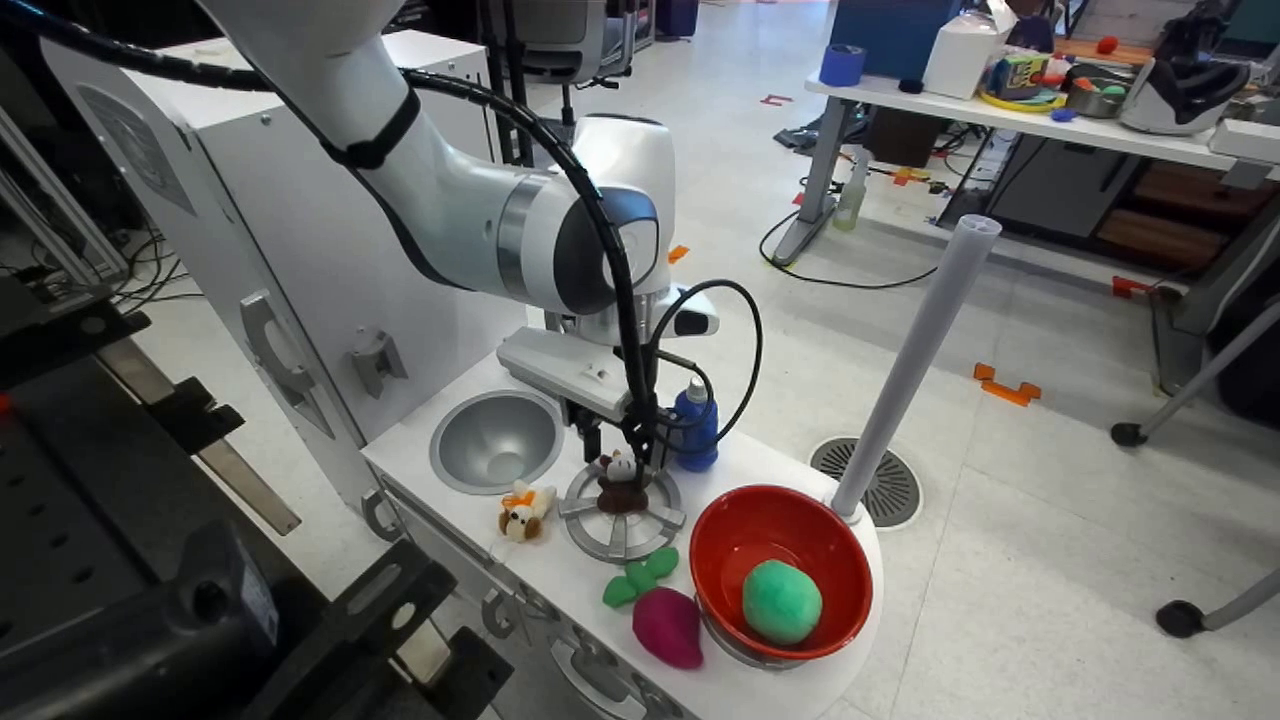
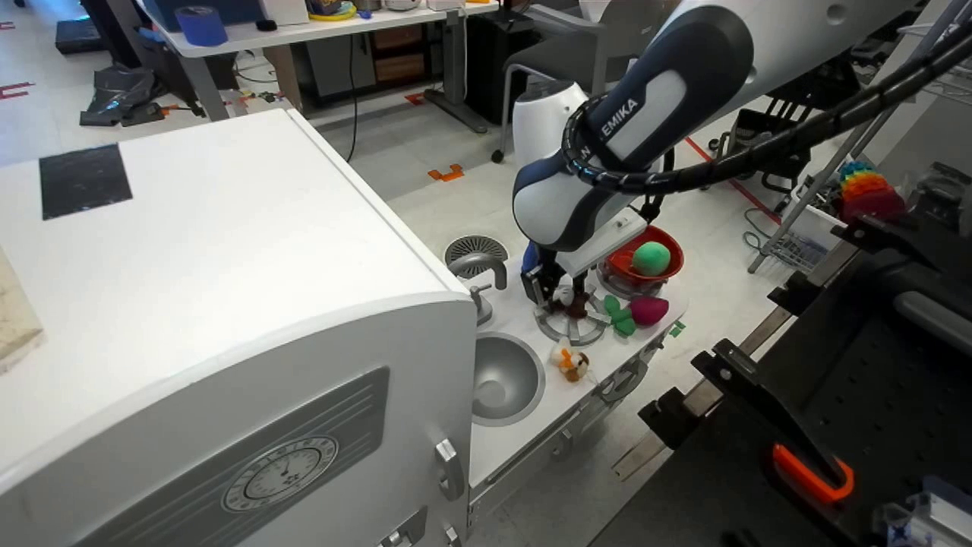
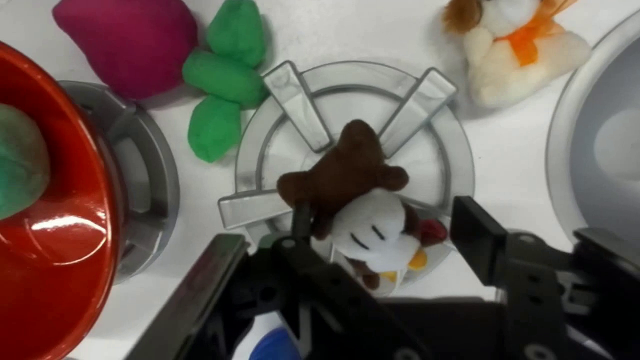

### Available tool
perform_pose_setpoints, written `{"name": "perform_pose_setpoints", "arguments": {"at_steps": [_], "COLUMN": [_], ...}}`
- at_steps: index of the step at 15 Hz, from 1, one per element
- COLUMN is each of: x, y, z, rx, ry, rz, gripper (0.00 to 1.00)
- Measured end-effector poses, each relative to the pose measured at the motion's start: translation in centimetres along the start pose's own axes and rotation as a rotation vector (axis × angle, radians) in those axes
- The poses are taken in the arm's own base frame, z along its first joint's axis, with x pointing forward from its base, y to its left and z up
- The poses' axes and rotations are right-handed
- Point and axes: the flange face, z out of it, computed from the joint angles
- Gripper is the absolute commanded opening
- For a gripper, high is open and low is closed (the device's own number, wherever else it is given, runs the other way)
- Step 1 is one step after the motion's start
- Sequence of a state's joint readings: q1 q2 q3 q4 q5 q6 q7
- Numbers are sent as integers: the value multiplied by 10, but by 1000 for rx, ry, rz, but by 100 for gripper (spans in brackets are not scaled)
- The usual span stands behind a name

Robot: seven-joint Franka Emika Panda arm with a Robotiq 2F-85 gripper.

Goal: Remove the brown toy from the toy stove and put it in the toy sink

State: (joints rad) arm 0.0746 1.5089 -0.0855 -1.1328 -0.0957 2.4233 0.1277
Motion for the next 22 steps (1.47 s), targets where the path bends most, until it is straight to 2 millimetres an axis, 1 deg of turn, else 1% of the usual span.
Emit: {"name": "perform_pose_setpoints", "arguments": {"at_steps": [3, 5, 6, 7, 9, 10, 12, 14, 18, 20, 22], "x": [3, 2, 1, 1, 1, 0, 1, 3, 8, 3, -5], "y": [10, 15, 18, 21, 26, 26, 21, 2, -61, -87, -106], "z": [-5, -4, -3, -2, -2, -2, -4, -12, -34, -36, -31], "rx": [-17, -27, -33, -39, -46, -48, -46, -25, 59, 75, 70], "ry": [3, -1, -3, -5, -6, -8, -22, -36, -12, -9, -4], "rz": [27, 49, 60, 74, 99, 108, 106, 62, -106, -190, -269], "gripper": [19, 5, 1, 0, 3, 1, 3, 3, 3, 3, 3]}}
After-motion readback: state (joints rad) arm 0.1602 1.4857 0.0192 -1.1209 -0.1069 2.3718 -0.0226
